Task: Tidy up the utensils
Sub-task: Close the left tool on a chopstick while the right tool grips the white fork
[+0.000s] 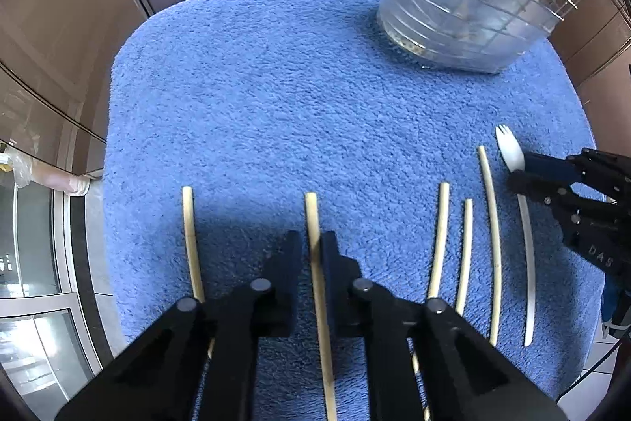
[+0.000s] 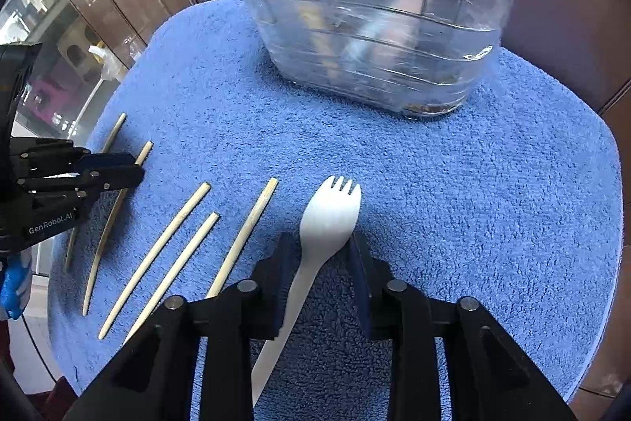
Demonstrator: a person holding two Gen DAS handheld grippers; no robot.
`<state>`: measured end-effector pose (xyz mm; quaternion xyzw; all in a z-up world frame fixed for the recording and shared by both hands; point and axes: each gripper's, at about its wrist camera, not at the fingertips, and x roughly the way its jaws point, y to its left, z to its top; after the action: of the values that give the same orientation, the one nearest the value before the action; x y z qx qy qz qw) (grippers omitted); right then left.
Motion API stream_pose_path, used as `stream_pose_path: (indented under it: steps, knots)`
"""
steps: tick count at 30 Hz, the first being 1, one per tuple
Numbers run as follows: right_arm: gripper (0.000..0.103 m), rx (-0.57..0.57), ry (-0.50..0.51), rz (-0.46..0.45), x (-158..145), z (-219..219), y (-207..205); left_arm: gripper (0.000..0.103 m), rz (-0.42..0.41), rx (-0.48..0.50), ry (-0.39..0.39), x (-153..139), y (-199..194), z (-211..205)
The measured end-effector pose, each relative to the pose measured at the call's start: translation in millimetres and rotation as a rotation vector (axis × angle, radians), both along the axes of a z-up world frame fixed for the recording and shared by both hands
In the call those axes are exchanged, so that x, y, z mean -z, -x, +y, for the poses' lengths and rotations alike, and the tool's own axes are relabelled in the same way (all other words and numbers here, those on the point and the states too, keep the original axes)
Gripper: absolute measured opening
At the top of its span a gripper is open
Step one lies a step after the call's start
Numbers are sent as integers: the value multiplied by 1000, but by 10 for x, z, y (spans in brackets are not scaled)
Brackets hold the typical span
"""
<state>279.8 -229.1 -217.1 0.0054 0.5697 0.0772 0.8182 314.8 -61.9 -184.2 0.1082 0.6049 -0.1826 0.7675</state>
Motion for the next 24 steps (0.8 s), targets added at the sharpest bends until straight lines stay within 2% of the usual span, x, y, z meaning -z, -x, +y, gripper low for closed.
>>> stream_pose_path:
  steps: [7,8,9,16,18,19,21,24]
  knots:
    - [21,26,-107,-13,-23,-138,43,5,-19,-21,32,-56,100,119]
    - [6,26,-120,-17,-43,-197,83,5,-25,-25,36,-54,123,112]
    - [1,27,-129,-18,-67,-271,125,5,-38,-29,40,-86,143,137]
    - [0,17,-176,-44,-188,-383,296,5,-70,-49,69,-267,256,250]
    - [3,8,-163,-38,-215,-419,313,5,-76,-54,75,-310,287,266]
    - [8,8,-142,-40,-212,-391,290,5,-76,-57,78,-341,309,226]
    - [45,11,-102,-49,-207,-344,232,5,-78,-59,86,-371,335,235]
    - [47,13,-41,-59,-198,-282,140,5,-78,-64,97,-382,343,264]
